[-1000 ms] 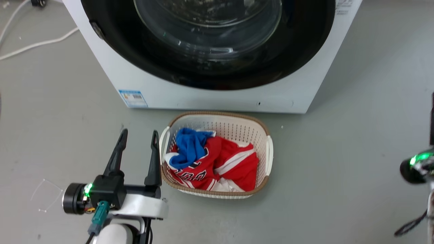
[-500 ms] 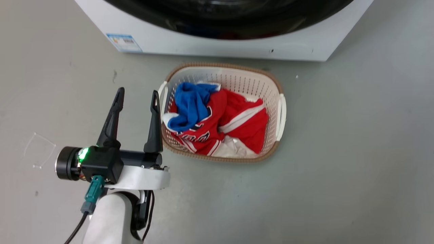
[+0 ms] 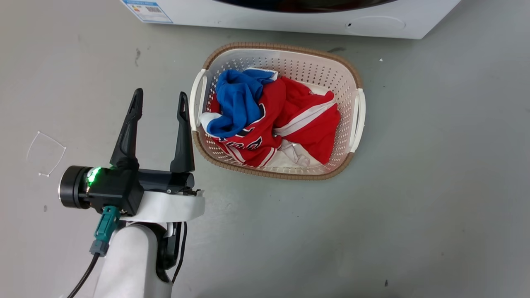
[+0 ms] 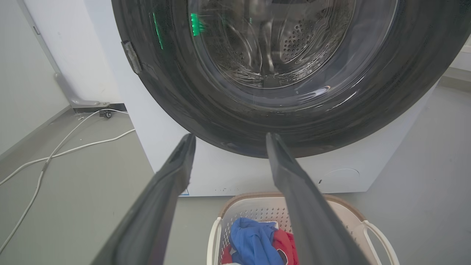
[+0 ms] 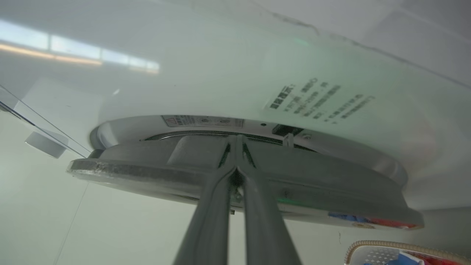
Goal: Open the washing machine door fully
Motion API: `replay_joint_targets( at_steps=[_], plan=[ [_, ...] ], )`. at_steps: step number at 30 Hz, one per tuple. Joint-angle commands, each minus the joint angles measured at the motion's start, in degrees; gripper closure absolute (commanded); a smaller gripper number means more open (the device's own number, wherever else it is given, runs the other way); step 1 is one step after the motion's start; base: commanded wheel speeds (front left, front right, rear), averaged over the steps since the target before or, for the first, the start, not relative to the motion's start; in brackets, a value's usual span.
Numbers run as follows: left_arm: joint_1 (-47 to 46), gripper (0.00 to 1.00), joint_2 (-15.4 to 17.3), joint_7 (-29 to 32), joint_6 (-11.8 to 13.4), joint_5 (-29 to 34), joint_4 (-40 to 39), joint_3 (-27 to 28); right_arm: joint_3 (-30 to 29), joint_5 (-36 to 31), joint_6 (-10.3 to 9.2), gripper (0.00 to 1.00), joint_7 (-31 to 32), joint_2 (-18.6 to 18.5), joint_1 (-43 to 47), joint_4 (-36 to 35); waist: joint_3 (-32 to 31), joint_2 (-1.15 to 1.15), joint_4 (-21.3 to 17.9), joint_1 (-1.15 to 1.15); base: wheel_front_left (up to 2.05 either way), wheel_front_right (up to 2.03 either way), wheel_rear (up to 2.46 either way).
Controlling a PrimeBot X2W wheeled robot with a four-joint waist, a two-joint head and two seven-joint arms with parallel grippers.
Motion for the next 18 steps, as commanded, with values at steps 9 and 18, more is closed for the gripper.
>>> replay_joint_targets(
  at_steps=[9, 18],
  plan=[
    [-1.46, 0.0, -0.1, -0.16, 0.78, -1.05, -0.32, -0.49, 3.48, -3.57, 0.01, 1.0, 0.66, 0.73, -7.66, 4.93, 2.29, 0.0, 1.21, -0.01, 0.0, 0.0, 0.0],
    [-0.94, 0.0, -0.09, -0.15, 1.24, -1.37, 0.93, -0.74, 4.66, -3.37, 0.01, 1.0, 3.14, 1.51, -4.74, 4.8, 0.79, 0.0, 1.32, -0.01, 0.0, 0.0, 0.0]
  ],
)
